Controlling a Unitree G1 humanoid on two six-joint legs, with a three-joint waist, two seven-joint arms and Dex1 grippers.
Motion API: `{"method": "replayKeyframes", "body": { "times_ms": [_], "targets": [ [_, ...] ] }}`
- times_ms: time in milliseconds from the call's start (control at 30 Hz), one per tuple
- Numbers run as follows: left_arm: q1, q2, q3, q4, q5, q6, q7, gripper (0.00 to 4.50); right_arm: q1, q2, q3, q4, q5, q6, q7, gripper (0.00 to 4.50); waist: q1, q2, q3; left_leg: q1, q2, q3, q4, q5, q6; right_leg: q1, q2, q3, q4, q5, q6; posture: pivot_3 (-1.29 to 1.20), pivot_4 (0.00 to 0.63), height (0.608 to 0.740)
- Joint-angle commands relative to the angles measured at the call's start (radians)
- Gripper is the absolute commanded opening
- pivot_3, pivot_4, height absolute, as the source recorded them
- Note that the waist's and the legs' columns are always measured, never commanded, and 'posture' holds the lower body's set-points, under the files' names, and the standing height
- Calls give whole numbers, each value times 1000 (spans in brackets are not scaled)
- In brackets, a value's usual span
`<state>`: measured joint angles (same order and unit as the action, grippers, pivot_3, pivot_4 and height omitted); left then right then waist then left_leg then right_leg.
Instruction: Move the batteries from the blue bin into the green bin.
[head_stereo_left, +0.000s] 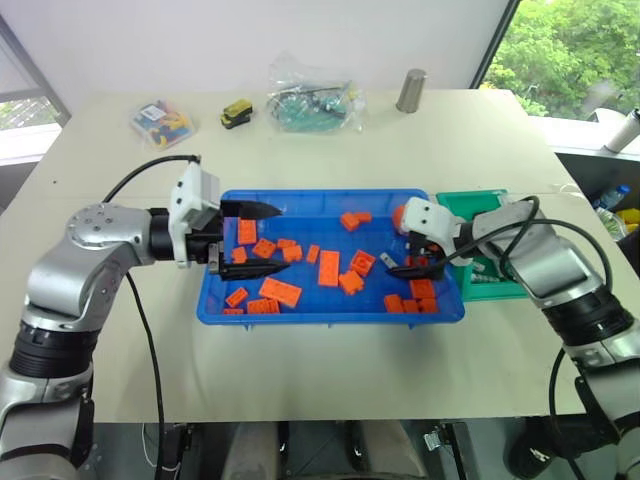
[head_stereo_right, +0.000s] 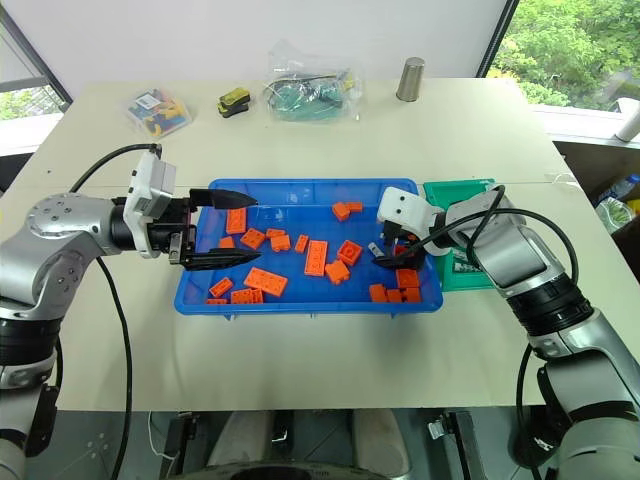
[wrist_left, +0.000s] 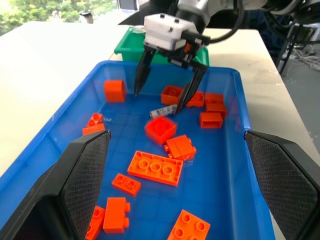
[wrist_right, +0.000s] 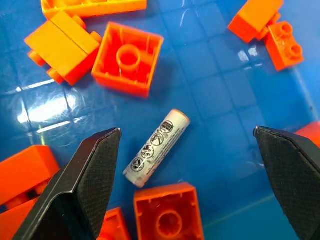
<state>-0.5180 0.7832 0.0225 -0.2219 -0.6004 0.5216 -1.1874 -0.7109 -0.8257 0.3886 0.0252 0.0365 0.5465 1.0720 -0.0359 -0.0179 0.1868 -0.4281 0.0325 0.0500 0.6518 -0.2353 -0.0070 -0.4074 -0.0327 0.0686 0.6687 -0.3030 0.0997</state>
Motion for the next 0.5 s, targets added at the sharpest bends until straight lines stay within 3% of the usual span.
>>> {"method": "replayKeyframes", "body": {
  "times_ms": [33,167,267,400,500],
  "targets": [
    [-17,14,34,-27,-13,-1,5,4500,-14,1,-8,19,-26,-16,18,4373,1,0,0,0,0,0,0,0,0,0,0,0,0,0,0,0,150,739],
    [-19,13,31,-24,-11,-4,7,4500,-23,22,-10,34,-31,-6,36,4373,1,0,0,0,0,0,0,0,0,0,0,0,0,0,0,0,150,739],
    [-22,13,30,-21,-10,-6,7,4500,-27,33,-6,32,-24,13,67,3552,2,0,0,0,0,0,0,0,0,0,0,0,0,0,0,0,150,739],
    [-28,11,27,-13,-7,-11,5,4500,-46,71,-23,10,13,133,83,1564,2,0,0,0,0,0,1,0,0,0,0,0,0,0,0,0,150,739],
    [-30,10,27,-10,-6,-12,6,4500,-59,94,-37,-22,39,214,86,1564,1,0,0,0,0,0,0,0,0,0,0,0,1,0,0,0,150,739]
  ]
}}
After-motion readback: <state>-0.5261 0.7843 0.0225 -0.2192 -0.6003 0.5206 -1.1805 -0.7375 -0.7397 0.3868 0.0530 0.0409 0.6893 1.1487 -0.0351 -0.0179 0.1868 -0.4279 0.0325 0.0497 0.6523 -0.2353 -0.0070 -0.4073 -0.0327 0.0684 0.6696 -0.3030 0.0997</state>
